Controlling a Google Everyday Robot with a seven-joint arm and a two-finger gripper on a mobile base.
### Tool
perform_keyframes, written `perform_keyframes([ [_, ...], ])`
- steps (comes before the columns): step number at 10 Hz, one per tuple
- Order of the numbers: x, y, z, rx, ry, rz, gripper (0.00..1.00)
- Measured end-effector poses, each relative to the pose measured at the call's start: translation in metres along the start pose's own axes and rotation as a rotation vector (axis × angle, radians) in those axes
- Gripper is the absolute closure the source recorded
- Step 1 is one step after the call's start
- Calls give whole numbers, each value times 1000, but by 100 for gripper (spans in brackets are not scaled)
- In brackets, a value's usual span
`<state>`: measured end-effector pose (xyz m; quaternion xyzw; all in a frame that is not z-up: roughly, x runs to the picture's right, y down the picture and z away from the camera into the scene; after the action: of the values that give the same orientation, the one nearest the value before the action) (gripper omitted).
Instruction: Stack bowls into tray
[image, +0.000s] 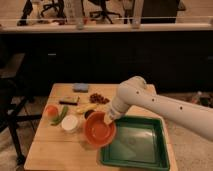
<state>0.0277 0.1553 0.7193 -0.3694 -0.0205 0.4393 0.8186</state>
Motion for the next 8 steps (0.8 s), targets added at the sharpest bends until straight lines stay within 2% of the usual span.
perform_keyframes([
  [1, 10, -13, -10, 11, -26, 40, 100],
  [4, 28, -29, -20, 20, -70, 112, 100],
  [8, 53, -47, -14, 3, -110, 201, 100],
])
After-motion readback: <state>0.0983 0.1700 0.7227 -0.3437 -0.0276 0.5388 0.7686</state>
